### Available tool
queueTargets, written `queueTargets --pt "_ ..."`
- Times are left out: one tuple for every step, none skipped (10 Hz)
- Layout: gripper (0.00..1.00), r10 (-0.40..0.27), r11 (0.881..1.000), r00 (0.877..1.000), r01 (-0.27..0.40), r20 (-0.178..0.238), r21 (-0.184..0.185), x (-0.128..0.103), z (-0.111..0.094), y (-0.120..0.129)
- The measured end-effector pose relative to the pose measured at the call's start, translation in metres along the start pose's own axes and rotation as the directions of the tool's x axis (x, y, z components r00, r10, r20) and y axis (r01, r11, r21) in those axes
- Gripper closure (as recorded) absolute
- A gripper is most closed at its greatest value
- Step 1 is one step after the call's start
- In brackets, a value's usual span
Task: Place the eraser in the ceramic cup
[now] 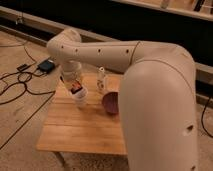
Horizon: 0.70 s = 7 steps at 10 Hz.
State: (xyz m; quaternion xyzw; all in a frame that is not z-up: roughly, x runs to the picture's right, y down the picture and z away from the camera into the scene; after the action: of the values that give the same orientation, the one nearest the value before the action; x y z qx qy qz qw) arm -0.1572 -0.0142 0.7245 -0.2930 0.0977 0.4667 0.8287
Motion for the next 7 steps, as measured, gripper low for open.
queueTargets --pt "1.00 0.069 0.996 0.998 -0.070 -0.012 -0.061 -0.001 -0.001 0.003" --pt "1.00 0.140 0.983 0.990 -0.141 -0.023 -0.116 -0.004 -0.002 0.002" --pt "1.00 0.202 0.966 0.979 -0.205 -0.035 -0.157 -0.007 0.000 -0.003" --pt "1.00 0.292 0.931 0.954 -0.299 -0.064 -0.210 -0.010 0.006 -0.015" --pt "1.00 0.336 0.906 0.938 -0.347 -0.087 -0.242 -0.010 0.011 -0.021" --pt "1.00 0.360 0.889 0.927 -0.374 -0.101 -0.264 -0.011 0.015 -0.024" --pt "1.00 0.400 0.848 0.907 -0.420 -0.129 -0.324 -0.013 0.019 -0.024"
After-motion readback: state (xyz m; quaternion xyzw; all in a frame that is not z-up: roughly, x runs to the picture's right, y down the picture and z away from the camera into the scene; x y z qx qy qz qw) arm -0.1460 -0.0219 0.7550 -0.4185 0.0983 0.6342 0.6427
